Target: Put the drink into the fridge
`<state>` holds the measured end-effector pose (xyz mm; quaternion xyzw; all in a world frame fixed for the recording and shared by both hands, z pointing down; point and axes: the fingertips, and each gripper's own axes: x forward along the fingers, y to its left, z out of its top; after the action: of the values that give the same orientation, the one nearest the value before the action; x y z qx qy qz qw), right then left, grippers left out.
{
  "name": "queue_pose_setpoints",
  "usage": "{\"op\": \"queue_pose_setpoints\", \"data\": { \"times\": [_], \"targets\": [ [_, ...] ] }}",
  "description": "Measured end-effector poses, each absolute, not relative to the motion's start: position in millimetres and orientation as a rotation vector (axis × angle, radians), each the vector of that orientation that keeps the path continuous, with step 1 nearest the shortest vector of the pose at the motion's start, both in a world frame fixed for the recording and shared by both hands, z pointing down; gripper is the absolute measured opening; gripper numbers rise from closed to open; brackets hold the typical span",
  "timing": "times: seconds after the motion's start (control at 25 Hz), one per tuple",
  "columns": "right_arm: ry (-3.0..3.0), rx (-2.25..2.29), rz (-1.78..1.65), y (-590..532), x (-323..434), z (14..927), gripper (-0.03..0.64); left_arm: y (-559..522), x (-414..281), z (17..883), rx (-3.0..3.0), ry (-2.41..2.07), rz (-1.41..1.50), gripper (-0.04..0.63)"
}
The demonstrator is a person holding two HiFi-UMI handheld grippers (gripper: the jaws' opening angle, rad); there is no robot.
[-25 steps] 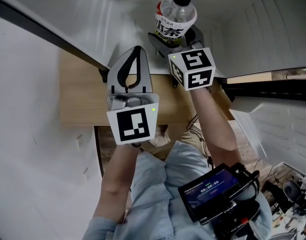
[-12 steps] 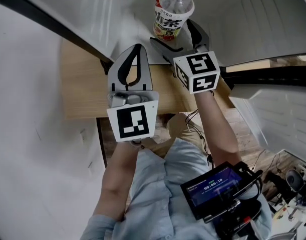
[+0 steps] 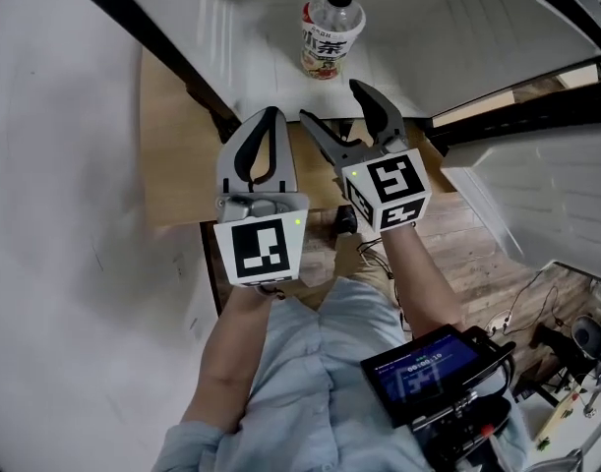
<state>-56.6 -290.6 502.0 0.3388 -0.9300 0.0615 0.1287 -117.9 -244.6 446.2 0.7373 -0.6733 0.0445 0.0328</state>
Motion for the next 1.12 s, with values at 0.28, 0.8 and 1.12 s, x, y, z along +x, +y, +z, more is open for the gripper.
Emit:
{"op": "queue_pose_setpoints", "data": {
  "times": [0.28, 0.8, 1.12],
  "targets": [
    [-2.782, 1.115, 0.201, -239.9, -33.1, 401.2, 0.149, -212.4, -99.1, 359.9, 2.372, -2.051, 0.128, 0.009],
    [-2.82, 1.381, -0.051, -223.4, 33.1, 281.1, 0.006, -203.0, -39.7, 259.6, 2.57, -2.021, 0.028, 0.009],
    [-2.774, 1.423, -0.142, -226.6, 53.7, 263.8, 0.006, -212.3, -25.1, 241.4, 2.607, -2.064, 0.04, 0.009]
  ]
}}
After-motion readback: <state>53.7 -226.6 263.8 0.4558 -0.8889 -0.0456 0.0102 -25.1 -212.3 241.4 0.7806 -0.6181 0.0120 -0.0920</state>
